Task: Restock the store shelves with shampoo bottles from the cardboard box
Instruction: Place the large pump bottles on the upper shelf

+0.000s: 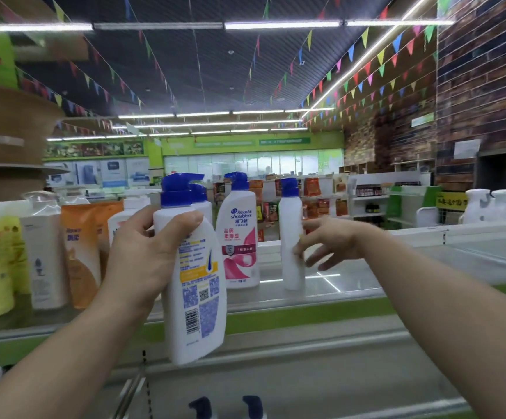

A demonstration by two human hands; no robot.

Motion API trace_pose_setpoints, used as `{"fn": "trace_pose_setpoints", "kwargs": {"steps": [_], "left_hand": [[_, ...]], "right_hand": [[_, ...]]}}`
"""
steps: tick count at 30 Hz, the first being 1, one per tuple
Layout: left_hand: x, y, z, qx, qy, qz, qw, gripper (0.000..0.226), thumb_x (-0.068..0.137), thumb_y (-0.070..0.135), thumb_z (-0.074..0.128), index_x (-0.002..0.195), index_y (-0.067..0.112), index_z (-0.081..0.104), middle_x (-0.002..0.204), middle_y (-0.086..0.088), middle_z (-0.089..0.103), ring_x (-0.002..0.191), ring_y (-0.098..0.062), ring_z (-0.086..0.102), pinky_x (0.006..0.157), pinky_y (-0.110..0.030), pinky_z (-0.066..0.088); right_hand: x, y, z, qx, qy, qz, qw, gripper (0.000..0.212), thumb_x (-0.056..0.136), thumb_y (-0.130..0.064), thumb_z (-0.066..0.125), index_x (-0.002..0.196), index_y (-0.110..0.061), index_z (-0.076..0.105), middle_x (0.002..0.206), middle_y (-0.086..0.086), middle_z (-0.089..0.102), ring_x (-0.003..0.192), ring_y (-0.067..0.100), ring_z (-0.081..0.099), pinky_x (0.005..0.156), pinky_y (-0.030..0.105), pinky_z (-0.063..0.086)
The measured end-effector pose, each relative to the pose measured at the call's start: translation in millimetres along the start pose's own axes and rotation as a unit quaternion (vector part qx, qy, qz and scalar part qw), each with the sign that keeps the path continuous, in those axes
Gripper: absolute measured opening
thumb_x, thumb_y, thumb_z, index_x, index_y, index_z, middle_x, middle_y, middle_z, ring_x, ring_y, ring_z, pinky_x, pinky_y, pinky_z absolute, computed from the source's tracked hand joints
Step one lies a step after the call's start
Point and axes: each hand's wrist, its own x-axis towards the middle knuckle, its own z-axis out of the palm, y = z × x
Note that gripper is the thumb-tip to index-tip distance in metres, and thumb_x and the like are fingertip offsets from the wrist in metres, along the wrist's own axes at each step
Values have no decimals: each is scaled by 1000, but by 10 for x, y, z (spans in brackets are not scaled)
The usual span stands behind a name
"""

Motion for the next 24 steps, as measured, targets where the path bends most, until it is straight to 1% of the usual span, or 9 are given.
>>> {"fn": "trace_pose_setpoints", "kwargs": {"steps": [3,5,8,10,12,13,17,22,24], "left_hand": [[43,14,42,-5,16,-3,1000,35,61,53,79,87,30,72,88,-4,78,77,-26,77,65,-43,60],[79,32,58,-2,26,-2,1000,37,62,53,79,88,28,72,88,-4,78,77,-26,76,67,-44,60],[131,63,69,4,36,5,999,41,63,55,79,90,25,71,89,-6,78,78,-28,76,70,-48,60],[154,88,50,3,37,10,999,38,63,55,79,88,27,71,89,-5,78,77,-27,77,66,-45,61],[175,93,23,4,42,17,999,34,62,54,79,86,31,72,89,-3,78,76,-24,77,62,-40,60],[187,88,7,5,47,19,999,34,62,55,79,86,33,72,89,-2,78,76,-24,77,63,-41,60],[235,48,-84,6,52,17,998,40,62,56,80,91,29,71,91,-5,78,78,-27,77,70,-51,60],[278,-42,-185,12,47,14,999,45,65,53,81,97,23,70,91,-8,77,79,-30,77,71,-58,61],[289,-69,-216,13,46,15,999,46,65,53,81,97,22,70,91,-7,78,79,-29,77,72,-58,61]], "right_hand": [[74,109,137,-33,67,-44,996,61,64,-35,92,111,-31,53,107,4,70,83,24,75,65,38,61],[125,152,236,-50,106,-63,991,63,60,-45,92,109,-30,55,101,1,70,84,24,72,61,36,60],[149,243,271,-41,111,-71,990,61,60,-45,92,109,-31,60,100,-1,70,84,23,71,63,36,61],[151,277,276,-37,113,-80,990,63,59,-45,93,111,-30,60,100,-1,71,82,23,73,63,36,62],[207,277,322,-50,149,-91,983,63,57,-48,93,107,-31,59,96,-3,72,78,21,73,58,32,60],[255,268,360,-51,174,-89,979,63,56,-50,92,105,-31,58,95,-5,72,77,20,73,56,32,59],[513,216,482,-44,235,-66,969,65,52,-56,92,103,-33,59,94,-8,71,79,18,71,60,35,62],[792,186,529,-54,266,-54,961,57,53,-61,89,92,-37,56,86,-11,69,71,13,70,49,27,57],[890,182,545,-56,282,-53,956,57,54,-62,88,91,-37,54,86,-11,68,71,12,68,50,28,57]]}}
